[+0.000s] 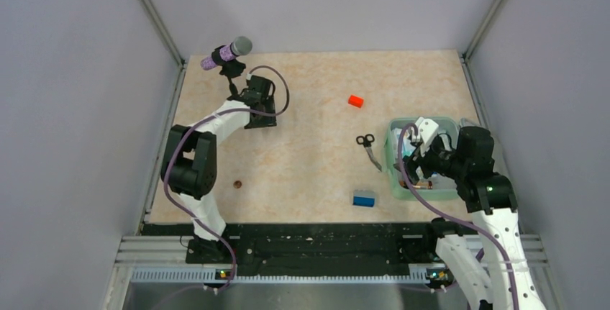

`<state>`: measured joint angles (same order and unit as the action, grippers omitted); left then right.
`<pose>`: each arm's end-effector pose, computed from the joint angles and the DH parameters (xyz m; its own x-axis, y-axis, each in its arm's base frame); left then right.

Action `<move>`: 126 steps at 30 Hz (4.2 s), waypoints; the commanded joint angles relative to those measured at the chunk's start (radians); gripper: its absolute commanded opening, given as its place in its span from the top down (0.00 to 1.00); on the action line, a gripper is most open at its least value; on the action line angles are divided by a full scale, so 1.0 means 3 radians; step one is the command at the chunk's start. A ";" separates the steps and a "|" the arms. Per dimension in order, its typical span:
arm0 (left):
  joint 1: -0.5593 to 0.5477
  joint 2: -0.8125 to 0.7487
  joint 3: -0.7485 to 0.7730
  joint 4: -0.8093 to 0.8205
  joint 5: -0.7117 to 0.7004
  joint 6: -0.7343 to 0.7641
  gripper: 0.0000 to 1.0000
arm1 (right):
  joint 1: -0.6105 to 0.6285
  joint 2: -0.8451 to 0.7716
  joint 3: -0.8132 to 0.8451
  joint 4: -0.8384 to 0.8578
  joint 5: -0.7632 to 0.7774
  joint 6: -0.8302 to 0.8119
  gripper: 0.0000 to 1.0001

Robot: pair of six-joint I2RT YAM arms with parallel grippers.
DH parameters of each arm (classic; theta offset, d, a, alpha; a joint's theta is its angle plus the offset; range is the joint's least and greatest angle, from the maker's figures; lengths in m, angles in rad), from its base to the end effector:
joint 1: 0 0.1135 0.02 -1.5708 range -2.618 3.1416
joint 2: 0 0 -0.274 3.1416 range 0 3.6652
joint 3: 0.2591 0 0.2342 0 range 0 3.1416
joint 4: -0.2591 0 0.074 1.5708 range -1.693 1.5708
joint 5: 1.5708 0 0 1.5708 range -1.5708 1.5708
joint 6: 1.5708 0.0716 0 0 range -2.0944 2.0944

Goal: Organize the medicine kit

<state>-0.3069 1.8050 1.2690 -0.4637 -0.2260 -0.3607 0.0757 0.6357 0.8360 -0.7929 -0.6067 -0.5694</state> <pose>0.3734 -0.1015 0.1950 -0.8135 -0.1030 -0.5723 -0.1156 0.9932 -0.0144 0.1162 0.0498 0.3058 -0.1813 -0.4579 -0.8703 -0.7498 0.6370 -0.1790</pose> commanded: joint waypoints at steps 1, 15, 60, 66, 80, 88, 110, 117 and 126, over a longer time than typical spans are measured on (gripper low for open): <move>-0.0010 0.0149 0.0254 0.0024 -0.0030 -0.0132 0.38 | -0.0019 -0.0037 -0.0038 0.0093 -0.0073 0.0049 0.23; -0.0007 0.0686 0.0635 -0.0158 -0.0050 -0.0333 0.48 | -0.0020 0.0014 -0.0247 0.0263 -0.0064 0.0059 0.24; -0.1390 -0.0210 -0.0572 -0.0378 0.2314 0.1893 0.91 | -0.0017 -0.0139 -0.0443 -0.0369 -0.0743 -0.1144 0.27; -0.1466 0.0002 -0.0377 -0.0587 0.2109 0.1877 0.56 | -0.0015 -0.0207 -0.0453 -0.0573 -0.0661 -0.1324 0.27; -0.1438 -0.0533 -0.0269 -0.0767 0.1930 0.1868 0.36 | -0.0009 0.0104 -0.0388 -0.0454 -0.0885 -0.1492 0.23; -0.1038 -0.1241 -0.0270 -0.0776 0.1744 0.1720 0.32 | 0.0729 0.0714 -0.0139 0.0113 -0.0536 -0.1206 0.23; 0.0170 -0.3180 -0.0780 -0.1408 0.2364 0.2387 0.34 | 0.2639 0.3097 0.1077 0.0430 0.1009 -0.1802 0.36; 0.0323 -0.3297 -0.0883 -0.1287 0.2532 0.2270 0.35 | 0.2740 0.3534 0.1242 0.0520 0.1175 -0.1889 0.35; 0.0429 -0.3337 -0.0942 -0.1143 0.2696 0.2147 0.35 | 0.2743 0.3856 0.1239 0.0573 0.1274 -0.1952 0.46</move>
<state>-0.1955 0.8227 1.0035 -0.8692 0.5293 0.3126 0.8940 1.7580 1.1614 -0.6395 -0.2390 -1.1427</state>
